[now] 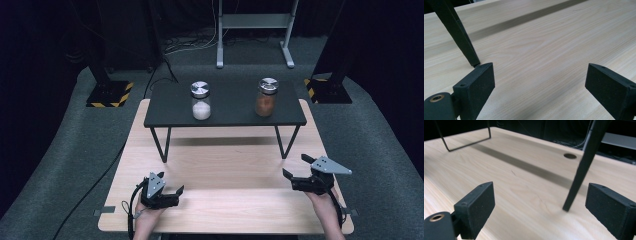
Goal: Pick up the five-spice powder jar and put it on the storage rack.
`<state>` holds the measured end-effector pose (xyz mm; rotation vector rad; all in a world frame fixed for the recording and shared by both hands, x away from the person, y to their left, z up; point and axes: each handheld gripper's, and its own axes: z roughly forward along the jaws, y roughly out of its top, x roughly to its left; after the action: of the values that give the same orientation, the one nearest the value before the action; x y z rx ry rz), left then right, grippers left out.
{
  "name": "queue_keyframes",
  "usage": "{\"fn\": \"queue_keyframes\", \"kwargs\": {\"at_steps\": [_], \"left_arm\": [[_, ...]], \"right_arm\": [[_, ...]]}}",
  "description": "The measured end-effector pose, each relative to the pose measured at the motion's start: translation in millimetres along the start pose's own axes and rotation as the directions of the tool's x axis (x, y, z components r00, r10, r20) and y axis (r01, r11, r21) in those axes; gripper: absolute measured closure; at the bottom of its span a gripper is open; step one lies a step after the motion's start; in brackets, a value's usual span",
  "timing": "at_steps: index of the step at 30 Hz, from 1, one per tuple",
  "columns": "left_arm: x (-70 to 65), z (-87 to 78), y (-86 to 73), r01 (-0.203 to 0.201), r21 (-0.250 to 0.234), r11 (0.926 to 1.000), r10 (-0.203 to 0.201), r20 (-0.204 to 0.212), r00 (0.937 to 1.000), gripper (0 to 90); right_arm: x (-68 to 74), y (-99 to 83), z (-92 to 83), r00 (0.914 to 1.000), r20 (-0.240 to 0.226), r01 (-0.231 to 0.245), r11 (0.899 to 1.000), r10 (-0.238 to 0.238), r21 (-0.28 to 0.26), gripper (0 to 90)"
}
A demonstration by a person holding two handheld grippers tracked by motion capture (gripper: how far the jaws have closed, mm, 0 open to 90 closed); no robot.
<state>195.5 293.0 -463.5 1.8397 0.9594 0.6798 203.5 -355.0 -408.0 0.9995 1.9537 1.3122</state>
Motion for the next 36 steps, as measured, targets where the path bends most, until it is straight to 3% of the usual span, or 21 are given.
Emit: {"fn": "queue_keyframes", "kwargs": {"at_steps": [5, 10, 13, 18, 25, 36], "left_arm": [[1.3, -0.4, -1.0, 0.012, -0.006, 0.9999, -0.011, 0.002, 0.9999, 8.5], [0.6, -0.3, -1.1, 0.006, -0.006, 1.0, -0.006, 0.002, 1.0, 8.5], [1.0, -0.7, -1.3, 0.009, -0.007, 0.9999, -0.009, 0.003, 1.0, 8.5], [2.1, -0.3, -0.8, 0.013, -0.004, 0.9999, -0.013, 0.006, 0.9999, 8.5], [1.5, -0.5, -1.0, 0.012, -0.005, 0.9999, -0.012, 0.004, 0.9999, 8.5], [0.0, -1.4, -0.6, 0.003, 0.001, 1.0, -0.003, 0.001, 1.0, 8.5]], "right_arm": [[1.9, -25.4, 0.1, 0.9998, 0.01, -0.019, 1.0, 0.019, 0.0, 7.9], [2.1, -39.5, -2.7, 0.999, 0.025, -0.037, 0.999, 0.037, 0.006, 8.1], [-1.0, -49.7, -3.6, 0.9954, 0.021, -0.094, 0.996, 0.094, 0.004, 8.1], [-2.7, -50.3, -0.7, 0.9959, 0.018, -0.089, 0.996, 0.089, 0.018, 8.0], [0.7, -45.8, 6.1, 0.9989, 0.021, -0.044, 0.997, 0.043, 0.062, 8.1], [-0.8, -43.8, 11.8, 0.9992, 0.008, -0.041, 0.996, 0.04, 0.078, 8.4]]}}
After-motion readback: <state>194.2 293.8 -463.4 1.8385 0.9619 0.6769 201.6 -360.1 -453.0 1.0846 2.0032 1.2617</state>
